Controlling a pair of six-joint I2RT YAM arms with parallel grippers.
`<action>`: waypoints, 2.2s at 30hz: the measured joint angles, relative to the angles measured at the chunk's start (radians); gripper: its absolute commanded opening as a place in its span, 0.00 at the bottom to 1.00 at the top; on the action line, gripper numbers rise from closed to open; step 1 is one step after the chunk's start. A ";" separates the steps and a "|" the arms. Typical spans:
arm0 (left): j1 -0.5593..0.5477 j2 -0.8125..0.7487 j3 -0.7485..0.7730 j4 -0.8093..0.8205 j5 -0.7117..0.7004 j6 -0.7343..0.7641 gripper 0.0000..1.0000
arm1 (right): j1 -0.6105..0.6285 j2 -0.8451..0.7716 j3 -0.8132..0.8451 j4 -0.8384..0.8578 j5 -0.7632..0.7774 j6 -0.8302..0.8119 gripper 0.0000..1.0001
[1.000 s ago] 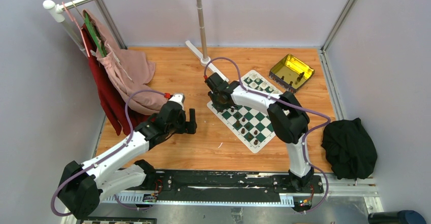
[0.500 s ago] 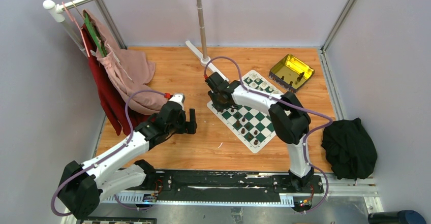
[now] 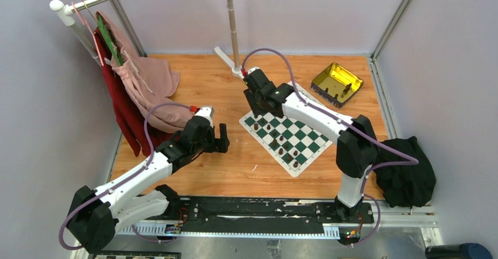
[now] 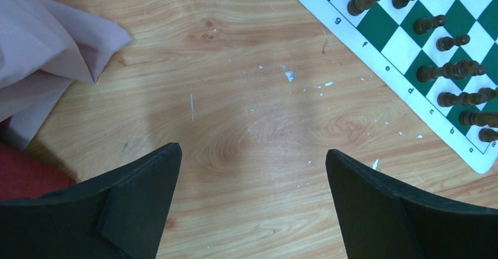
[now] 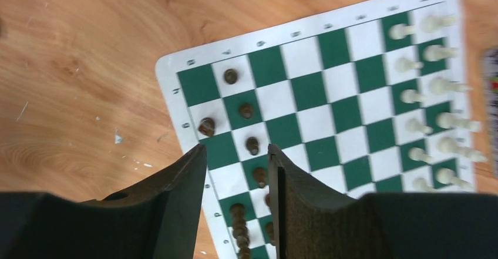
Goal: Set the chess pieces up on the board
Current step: Pick up the chess piece from the storage box.
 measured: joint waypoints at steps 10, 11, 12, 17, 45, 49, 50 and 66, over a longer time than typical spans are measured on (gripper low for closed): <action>0.000 0.073 0.001 0.044 0.021 0.006 1.00 | -0.274 -0.151 0.018 0.007 0.162 0.001 0.51; 0.000 0.080 0.002 0.043 0.021 0.010 1.00 | -0.319 -0.150 0.018 0.012 0.162 0.007 0.50; 0.000 0.087 0.004 0.042 0.020 0.015 1.00 | -0.378 -0.147 0.014 0.023 0.161 0.017 0.50; 0.000 0.137 0.048 0.031 0.013 0.042 1.00 | -0.579 -0.087 0.009 0.071 0.132 0.060 0.49; 0.000 0.486 0.272 0.016 -0.011 0.071 1.00 | -0.770 0.309 0.200 0.144 -0.093 0.097 0.46; 0.000 0.487 0.272 0.018 -0.011 0.071 1.00 | -0.770 0.310 0.180 0.150 -0.103 0.097 0.45; 0.000 0.487 0.272 0.018 -0.011 0.071 1.00 | -0.770 0.310 0.177 0.149 -0.103 0.097 0.45; 0.000 0.487 0.272 0.029 -0.010 0.066 1.00 | -0.770 0.321 0.156 0.150 -0.113 0.097 0.44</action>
